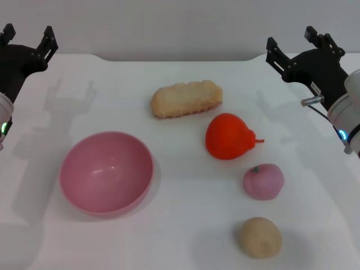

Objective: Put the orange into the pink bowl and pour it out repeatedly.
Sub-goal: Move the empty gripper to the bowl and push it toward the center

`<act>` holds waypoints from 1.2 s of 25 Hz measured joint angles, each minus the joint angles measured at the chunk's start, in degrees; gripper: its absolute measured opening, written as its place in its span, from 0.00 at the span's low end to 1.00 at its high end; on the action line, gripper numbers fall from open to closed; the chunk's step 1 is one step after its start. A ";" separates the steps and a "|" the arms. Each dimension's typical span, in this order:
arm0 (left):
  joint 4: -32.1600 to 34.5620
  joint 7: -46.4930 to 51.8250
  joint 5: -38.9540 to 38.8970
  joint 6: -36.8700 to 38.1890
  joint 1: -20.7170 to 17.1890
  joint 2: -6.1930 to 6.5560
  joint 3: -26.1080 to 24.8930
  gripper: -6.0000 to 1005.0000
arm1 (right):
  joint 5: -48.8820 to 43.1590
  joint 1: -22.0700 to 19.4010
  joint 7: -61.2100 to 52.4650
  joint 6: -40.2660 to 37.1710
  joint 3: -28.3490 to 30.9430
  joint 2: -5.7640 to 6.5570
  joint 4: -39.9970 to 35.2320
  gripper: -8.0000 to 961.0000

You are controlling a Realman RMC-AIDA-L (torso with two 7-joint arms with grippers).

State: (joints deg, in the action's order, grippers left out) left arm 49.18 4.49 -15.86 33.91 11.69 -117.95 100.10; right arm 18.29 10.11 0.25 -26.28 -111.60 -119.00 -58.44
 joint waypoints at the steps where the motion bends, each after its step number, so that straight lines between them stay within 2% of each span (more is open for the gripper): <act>1: -0.05 0.00 0.05 0.00 0.01 0.00 0.00 0.79 | 0.00 -0.02 0.00 0.00 0.00 0.00 0.00 0.85; 8: 0.52 0.47 0.35 -1.00 -0.09 0.01 0.00 0.78 | 0.00 -0.19 0.01 0.00 -0.09 0.00 0.00 0.85; 9: 4.87 1.58 0.34 -6.91 -0.93 0.51 -0.03 0.78 | 0.00 -0.23 0.01 0.00 -0.09 0.00 0.00 0.85; 11: 9.58 1.74 0.51 -12.62 -1.86 1.19 -0.05 0.77 | 0.00 -0.27 0.01 0.30 -0.09 0.00 -0.13 0.85; 12: 15.16 1.20 0.62 -19.58 -2.94 1.92 -0.04 0.77 | -0.01 -0.27 0.01 0.68 -0.09 0.00 -0.20 0.85; 13: 15.16 1.20 0.62 -19.58 -2.94 1.92 -0.04 0.77 | 0.00 -0.20 0.01 1.14 -0.09 0.00 -0.25 0.85; 14: 25.85 -0.95 0.76 -33.31 -4.75 2.61 -0.34 0.77 | 0.00 -0.09 0.01 1.61 -0.10 0.00 -0.25 0.85; 15: 32.85 -2.57 0.79 -42.95 -5.93 2.47 -1.46 0.77 | -0.01 0.14 0.01 2.43 -0.10 0.00 -0.25 0.85; 16: 36.12 -3.43 0.79 -47.95 -6.46 2.18 -2.27 0.76 | -0.01 0.14 0.01 2.43 -0.10 0.00 -0.25 0.85; 17: 36.12 -3.43 0.79 -47.95 -6.46 2.18 -2.27 0.76 | -0.01 0.22 0.01 2.86 -0.09 0.00 -0.29 0.85; 18: 42.45 -5.42 0.79 -58.18 -7.06 1.22 -4.42 0.76 | -0.01 0.22 0.01 2.86 -0.09 0.00 -0.29 0.85; 20: 42.45 -5.42 0.79 -58.18 -7.06 1.22 -4.42 0.76 | -0.01 0.32 0.01 2.95 -0.09 0.01 -0.47 0.85; 21: 46.29 -6.75 0.76 -65.73 -7.05 0.60 -5.94 0.76 | -0.01 0.35 0.01 2.96 -0.09 0.02 -0.57 0.85; 22: 52.17 -8.24 0.62 -80.85 -5.88 0.27 -8.23 0.75 | -0.01 0.35 0.01 2.96 -0.05 0.04 -0.67 0.85; 23: 53.73 -8.56 0.68 -87.20 -5.14 0.30 -8.98 0.75 | -0.01 0.35 0.01 2.97 0.00 0.07 -0.71 0.85; 27: 53.73 -8.56 0.68 -87.20 -5.14 0.30 -8.98 0.74 | -0.01 0.39 0.01 2.99 0.07 0.09 -0.73 0.85; 28: 54.56 -8.86 0.83 -91.35 -4.75 0.30 -9.38 0.74 | -0.01 0.45 0.01 3.00 0.06 0.10 -0.71 0.85; 29: 54.56 -8.86 0.83 -91.35 -4.75 0.30 -9.38 0.74 | -0.01 0.53 0.01 2.99 0.04 0.13 -0.67 0.85; 30: 55.72 -10.09 0.74 -101.11 -4.15 0.21 -8.73 0.74 | -0.01 0.60 0.01 3.00 0.03 0.15 -0.61 0.85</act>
State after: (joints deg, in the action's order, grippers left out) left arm 104.89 -5.60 -15.12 -67.20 7.54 -117.73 91.36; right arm 18.28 10.71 0.27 -23.28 -111.57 -118.85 -59.05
